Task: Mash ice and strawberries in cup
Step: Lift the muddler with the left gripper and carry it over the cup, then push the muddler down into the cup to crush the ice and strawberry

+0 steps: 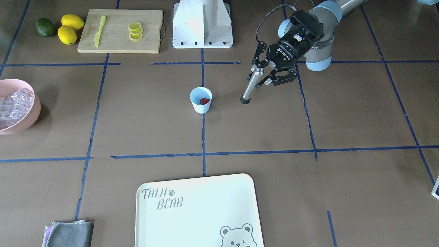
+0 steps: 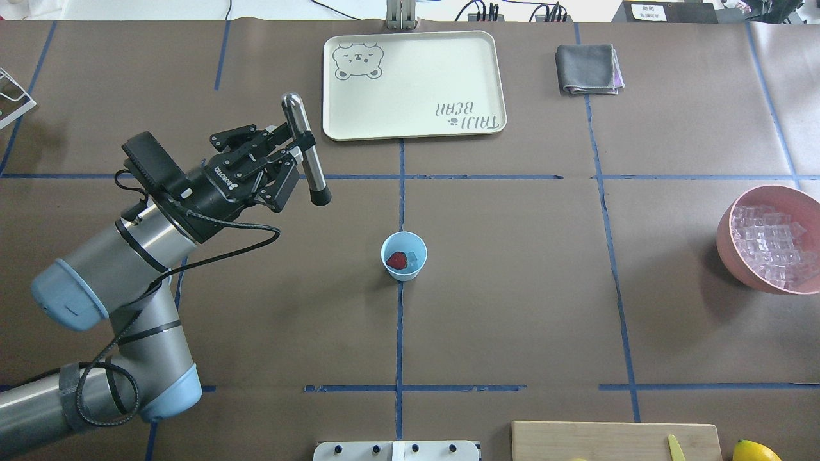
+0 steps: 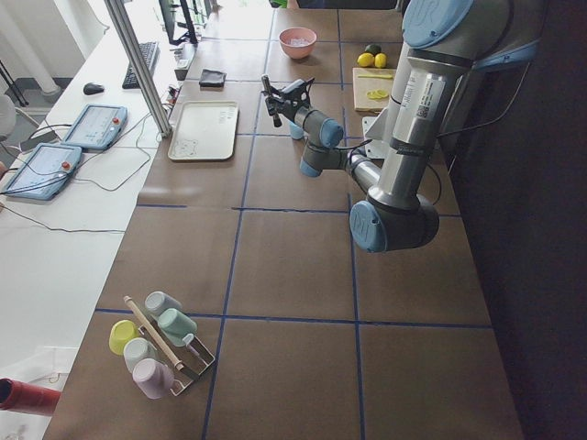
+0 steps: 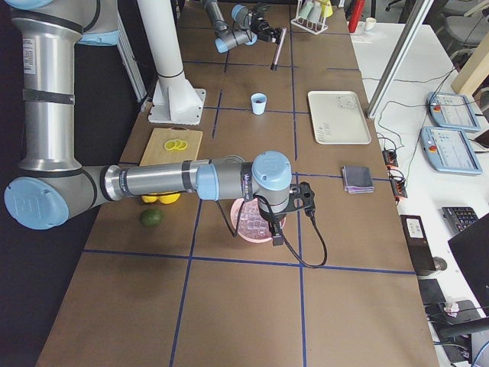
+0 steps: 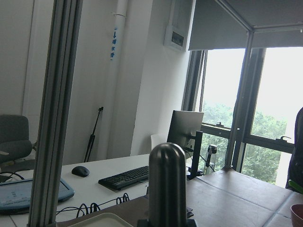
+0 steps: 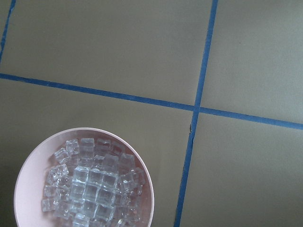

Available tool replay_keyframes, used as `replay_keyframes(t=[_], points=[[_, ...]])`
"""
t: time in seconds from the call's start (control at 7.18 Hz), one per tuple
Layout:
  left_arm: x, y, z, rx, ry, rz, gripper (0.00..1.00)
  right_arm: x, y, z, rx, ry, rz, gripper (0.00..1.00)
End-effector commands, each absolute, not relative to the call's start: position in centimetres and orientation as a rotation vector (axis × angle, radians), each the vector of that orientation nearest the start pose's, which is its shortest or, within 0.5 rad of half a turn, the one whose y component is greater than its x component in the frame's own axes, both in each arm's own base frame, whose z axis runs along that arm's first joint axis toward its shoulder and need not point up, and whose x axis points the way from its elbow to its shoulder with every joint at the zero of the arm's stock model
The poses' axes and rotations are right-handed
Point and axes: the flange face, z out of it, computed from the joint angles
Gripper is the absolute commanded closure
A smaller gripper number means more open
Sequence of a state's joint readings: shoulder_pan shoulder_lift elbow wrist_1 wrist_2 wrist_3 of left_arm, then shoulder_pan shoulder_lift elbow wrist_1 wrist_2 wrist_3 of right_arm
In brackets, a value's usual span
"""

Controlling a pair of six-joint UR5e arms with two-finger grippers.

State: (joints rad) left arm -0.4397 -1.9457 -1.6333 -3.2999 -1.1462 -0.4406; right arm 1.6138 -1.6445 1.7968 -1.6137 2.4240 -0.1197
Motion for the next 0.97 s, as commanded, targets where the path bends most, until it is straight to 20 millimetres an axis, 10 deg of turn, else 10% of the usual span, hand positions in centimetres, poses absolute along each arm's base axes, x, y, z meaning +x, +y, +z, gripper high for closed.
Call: replay_keyframes(t=[0.0, 0.84], points=[[45.3, -33.9, 24.6, 1.642, 1.3, -0.061, 1.0, 7.8, -46.0, 58.0, 0.173, -0.843, -0.119, 0.0], [50.5, -32.9, 21.8, 1.625, 1.348, -0.09, 1.0, 7.7, -46.0, 58.1, 0.169, -0.843, -0.119, 0.0]])
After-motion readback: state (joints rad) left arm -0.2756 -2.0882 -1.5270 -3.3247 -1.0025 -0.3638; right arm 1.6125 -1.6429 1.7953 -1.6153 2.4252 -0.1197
